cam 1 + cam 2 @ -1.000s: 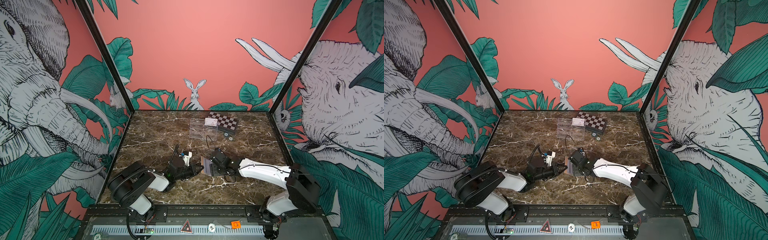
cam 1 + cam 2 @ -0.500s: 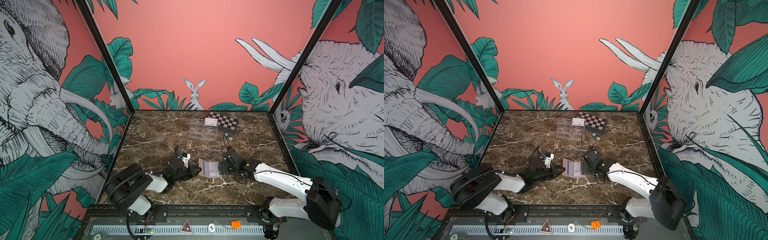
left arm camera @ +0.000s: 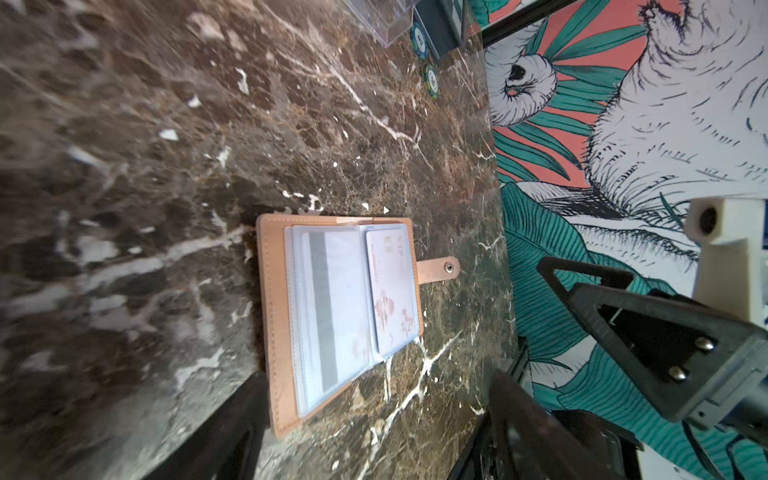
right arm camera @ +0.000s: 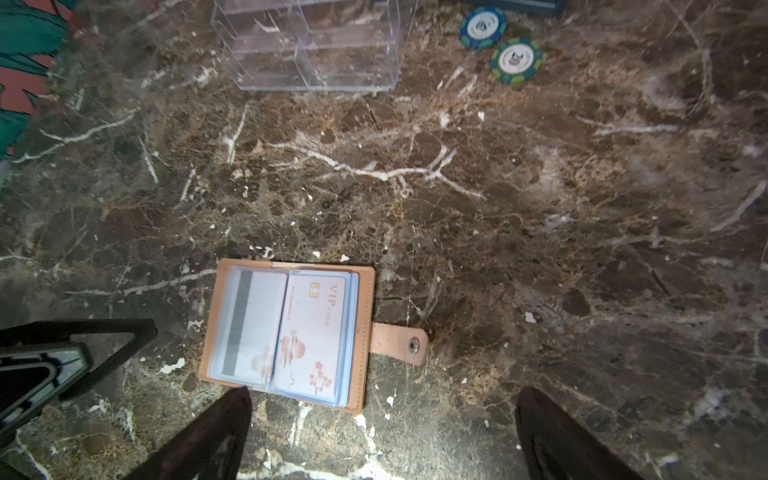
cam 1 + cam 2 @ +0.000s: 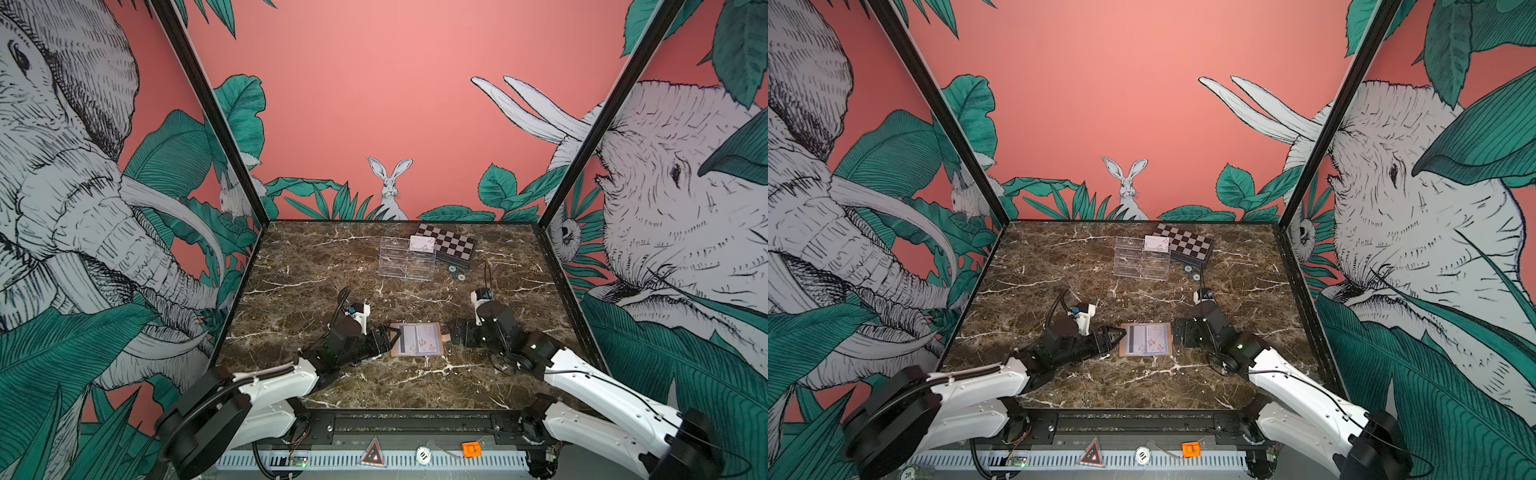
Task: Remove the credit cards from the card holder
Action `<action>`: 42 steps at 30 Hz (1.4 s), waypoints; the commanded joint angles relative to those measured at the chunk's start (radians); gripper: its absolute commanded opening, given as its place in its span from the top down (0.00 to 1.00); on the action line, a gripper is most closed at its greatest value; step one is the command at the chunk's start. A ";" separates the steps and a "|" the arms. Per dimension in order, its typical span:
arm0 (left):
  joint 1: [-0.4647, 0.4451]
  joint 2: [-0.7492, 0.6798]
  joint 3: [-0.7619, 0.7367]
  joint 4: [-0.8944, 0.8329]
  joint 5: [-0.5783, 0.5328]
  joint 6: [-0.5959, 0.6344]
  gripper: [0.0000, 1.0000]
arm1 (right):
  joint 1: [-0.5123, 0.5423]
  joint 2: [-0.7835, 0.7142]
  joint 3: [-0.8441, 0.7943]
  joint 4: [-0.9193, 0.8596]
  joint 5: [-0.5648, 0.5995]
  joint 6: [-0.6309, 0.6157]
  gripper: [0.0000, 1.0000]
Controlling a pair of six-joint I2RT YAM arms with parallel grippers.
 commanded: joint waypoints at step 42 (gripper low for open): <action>-0.006 0.314 0.195 0.100 0.165 -0.059 0.14 | -0.208 0.365 -0.044 0.511 -0.646 0.169 0.62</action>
